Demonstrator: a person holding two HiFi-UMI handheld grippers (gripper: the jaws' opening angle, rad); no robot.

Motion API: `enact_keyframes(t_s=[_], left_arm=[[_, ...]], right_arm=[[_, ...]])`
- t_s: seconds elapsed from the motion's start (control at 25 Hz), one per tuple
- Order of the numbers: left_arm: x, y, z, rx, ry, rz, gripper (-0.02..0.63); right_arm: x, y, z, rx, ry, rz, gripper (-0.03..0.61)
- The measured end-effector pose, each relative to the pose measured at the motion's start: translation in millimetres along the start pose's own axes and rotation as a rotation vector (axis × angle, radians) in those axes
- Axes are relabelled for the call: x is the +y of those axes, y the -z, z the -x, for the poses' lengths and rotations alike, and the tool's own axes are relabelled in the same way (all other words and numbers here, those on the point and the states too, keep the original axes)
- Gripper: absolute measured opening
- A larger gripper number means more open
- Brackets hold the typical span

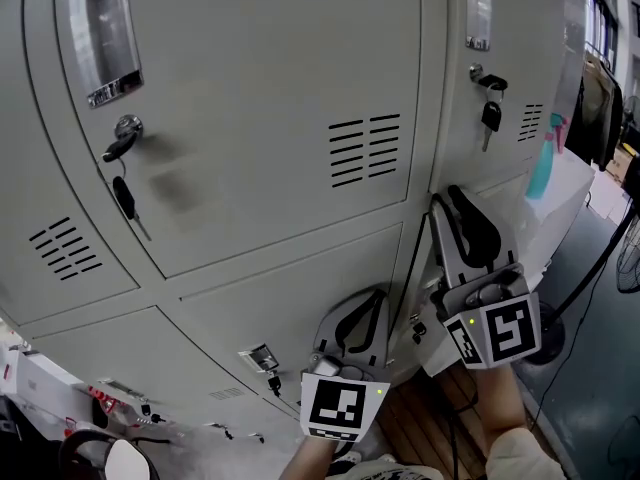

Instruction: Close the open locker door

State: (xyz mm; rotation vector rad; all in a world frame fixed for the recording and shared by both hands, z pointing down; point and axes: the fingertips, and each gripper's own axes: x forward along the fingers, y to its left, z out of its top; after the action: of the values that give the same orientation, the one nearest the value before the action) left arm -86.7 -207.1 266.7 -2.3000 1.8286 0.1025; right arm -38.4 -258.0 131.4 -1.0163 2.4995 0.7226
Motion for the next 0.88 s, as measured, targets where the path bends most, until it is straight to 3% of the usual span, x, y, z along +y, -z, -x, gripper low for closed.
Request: enact_keyframes(t_s=[0.2, 0.28, 0.88], left_arm=[[-2.4, 1.2, -1.8, 0.008, 0.01, -0.001, 0.008], [-3.0, 1.3, -2.3, 0.007, 0.012, -0.001, 0.008], [-4.5, 5.6, 4.2, 0.014, 0.02, 0.018, 0.008]], right_arm=[[1.4, 1.3, -1.3, -0.002, -0.003, -0.015, 0.049], [0.9, 2.0, -1.9, -0.004, 0.007, -0.022, -0.009], [1.5, 6.8, -2.7, -0.003, 0.028, -0.102, -0.009]])
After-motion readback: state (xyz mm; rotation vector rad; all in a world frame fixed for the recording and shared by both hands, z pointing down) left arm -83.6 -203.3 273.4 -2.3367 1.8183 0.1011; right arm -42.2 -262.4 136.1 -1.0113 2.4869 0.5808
